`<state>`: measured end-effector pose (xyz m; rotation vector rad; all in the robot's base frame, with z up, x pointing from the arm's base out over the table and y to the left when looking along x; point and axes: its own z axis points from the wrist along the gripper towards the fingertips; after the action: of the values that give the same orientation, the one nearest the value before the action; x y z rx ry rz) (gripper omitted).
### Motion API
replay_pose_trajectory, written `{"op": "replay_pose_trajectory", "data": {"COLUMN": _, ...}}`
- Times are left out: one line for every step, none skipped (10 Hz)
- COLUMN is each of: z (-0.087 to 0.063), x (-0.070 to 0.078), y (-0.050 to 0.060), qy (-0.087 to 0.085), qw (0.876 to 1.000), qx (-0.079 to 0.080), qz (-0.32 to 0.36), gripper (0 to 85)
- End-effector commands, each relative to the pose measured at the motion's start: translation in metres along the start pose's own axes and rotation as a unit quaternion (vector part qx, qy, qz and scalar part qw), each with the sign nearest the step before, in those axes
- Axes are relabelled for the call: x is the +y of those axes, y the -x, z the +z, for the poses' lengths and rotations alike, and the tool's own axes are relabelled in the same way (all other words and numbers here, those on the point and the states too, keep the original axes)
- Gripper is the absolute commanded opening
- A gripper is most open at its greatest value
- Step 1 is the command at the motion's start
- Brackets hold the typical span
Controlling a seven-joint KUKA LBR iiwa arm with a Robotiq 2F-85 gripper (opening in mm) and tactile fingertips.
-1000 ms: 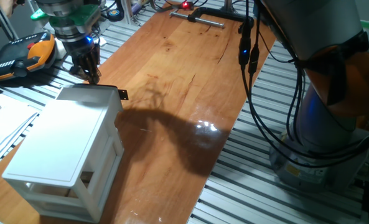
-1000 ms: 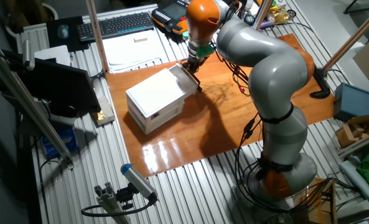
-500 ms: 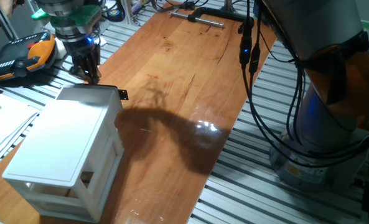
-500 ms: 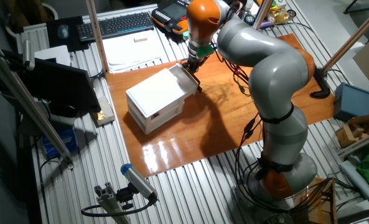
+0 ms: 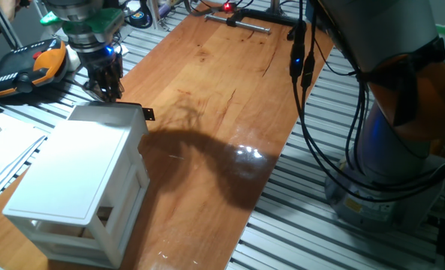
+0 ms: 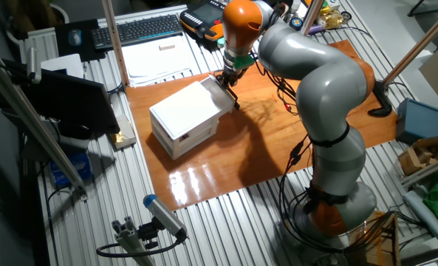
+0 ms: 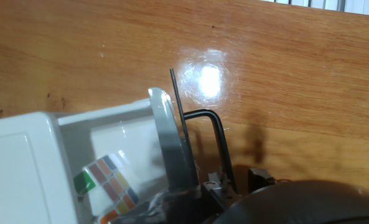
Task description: Grasp the handle and open the drawer
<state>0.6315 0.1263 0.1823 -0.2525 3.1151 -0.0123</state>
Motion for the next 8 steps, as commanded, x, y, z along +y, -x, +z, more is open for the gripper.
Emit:
{"op": "replay_pose_trajectory", "data": {"z": 0.0010, "x": 0.0002, "y": 0.0000, "qy": 0.002, "qw": 1.000, "qx": 0.001, "qz": -0.002, "gripper": 27.3}}
{"op": "replay_pose_trajectory", "data": {"z": 0.0018, "x": 0.0004, "y": -0.0001, "qy": 0.004, "qw": 1.000, "qx": 0.001, "qz": -0.003, "gripper": 26.0}}
{"op": "replay_pose_trajectory", "data": {"z": 0.0025, "x": 0.0006, "y": -0.0001, "qy": 0.005, "qw": 1.000, "qx": 0.002, "qz": -0.005, "gripper": 24.7}}
{"op": "replay_pose_trajectory", "data": {"z": 0.0029, "x": 0.0010, "y": -0.0002, "qy": 0.007, "qw": 1.000, "qx": 0.003, "qz": -0.005, "gripper": 23.7}}
{"op": "replay_pose_trajectory", "data": {"z": 0.0035, "x": 0.0013, "y": -0.0002, "qy": 0.008, "qw": 1.000, "qx": 0.002, "qz": -0.005, "gripper": 22.7}}
{"op": "replay_pose_trajectory", "data": {"z": 0.0043, "x": 0.0014, "y": -0.0003, "qy": 0.008, "qw": 1.000, "qx": 0.002, "qz": -0.006, "gripper": 21.7}}
{"op": "replay_pose_trajectory", "data": {"z": 0.0052, "x": 0.0014, "y": -0.0001, "qy": 0.008, "qw": 1.000, "qx": 0.002, "qz": -0.006, "gripper": 20.7}}
{"op": "replay_pose_trajectory", "data": {"z": 0.0059, "x": 0.0013, "y": -0.0002, "qy": 0.010, "qw": 1.000, "qx": 0.001, "qz": -0.006, "gripper": 20.3}}
